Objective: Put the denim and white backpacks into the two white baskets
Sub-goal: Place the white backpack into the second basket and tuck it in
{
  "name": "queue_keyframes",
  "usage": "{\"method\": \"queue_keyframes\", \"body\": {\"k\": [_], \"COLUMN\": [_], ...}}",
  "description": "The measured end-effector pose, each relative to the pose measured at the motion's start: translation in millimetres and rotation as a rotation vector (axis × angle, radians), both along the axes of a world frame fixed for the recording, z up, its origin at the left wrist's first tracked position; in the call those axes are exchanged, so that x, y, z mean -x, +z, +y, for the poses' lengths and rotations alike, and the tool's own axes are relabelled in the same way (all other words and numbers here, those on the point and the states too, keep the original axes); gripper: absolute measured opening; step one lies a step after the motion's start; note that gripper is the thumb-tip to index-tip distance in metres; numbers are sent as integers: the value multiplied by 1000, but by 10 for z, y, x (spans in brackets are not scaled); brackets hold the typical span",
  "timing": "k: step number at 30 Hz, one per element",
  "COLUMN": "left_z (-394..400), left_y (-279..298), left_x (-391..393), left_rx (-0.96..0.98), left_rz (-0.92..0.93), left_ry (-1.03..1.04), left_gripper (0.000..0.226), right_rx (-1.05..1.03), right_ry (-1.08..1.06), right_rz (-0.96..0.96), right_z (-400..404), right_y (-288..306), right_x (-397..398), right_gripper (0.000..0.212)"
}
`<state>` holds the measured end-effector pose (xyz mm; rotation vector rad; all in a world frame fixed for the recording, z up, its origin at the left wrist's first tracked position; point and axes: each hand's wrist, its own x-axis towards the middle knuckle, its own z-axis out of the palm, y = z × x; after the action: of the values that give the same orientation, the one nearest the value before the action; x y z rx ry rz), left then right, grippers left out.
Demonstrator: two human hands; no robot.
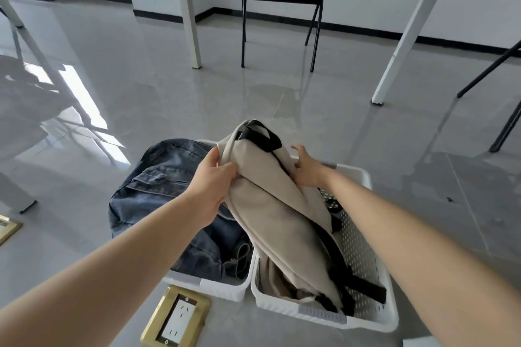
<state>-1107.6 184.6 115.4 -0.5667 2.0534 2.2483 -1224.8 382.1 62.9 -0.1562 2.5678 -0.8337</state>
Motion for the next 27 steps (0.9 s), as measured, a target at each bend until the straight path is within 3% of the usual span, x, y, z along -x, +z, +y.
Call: {"method": "queue_keyframes", "body": {"k": [3, 5, 7, 9, 10, 11, 14, 15, 17, 19, 23, 25, 27], "left_z": [14, 41, 112, 237, 320, 404, 671, 748, 880, 983, 1186, 1265, 1319], "left_y": [-10, -3, 34, 102, 142, 178, 271, 288, 305, 325, 390, 373, 312], "left_x": [-30, -61, -56, -51, -51, -62, -108, -114, -131, -165, -307, -382, -483], "left_rx": [-4, -16, -25, -28, -10, 18, 83, 115, 190, 254, 430, 499, 532], "left_rz": [-14, -22, -2, 35, 71, 106, 218, 250, 301, 351, 353, 359, 327], "left_ry": [61, 114, 157, 171, 156, 125, -2, -36, -90, -154, -333, -391, -406], "left_gripper": [44, 37, 30, 28, 32, 39, 43, 37, 30, 25, 19, 29, 61], "right_rx": [27, 86, -209, -622, -683, -571, 147, 341, 440, 284, -113, -312, -313], "right_ry": [-108, -201, -42, 219, 229, 133, -215, -272, -278, -237, -142, -91, -140], "right_rz": [253, 394, 283, -23, -82, -55, 200, 160, 60, 1, -72, -22, 24], "right_z": [141, 302, 494, 659, 700, 680, 474, 348, 138, 12, 39, 84, 162], "right_y": [81, 145, 159, 103, 134, 232, 764, 968, 1314, 1543, 1671, 1622, 1614], "right_x": [-141, -278, -452, -602, -589, -559, -431, -428, -426, -402, -398, -454, -504], "right_gripper": [46, 33, 30, 54, 64, 62, 26, 30, 44, 49, 32, 26, 23]}}
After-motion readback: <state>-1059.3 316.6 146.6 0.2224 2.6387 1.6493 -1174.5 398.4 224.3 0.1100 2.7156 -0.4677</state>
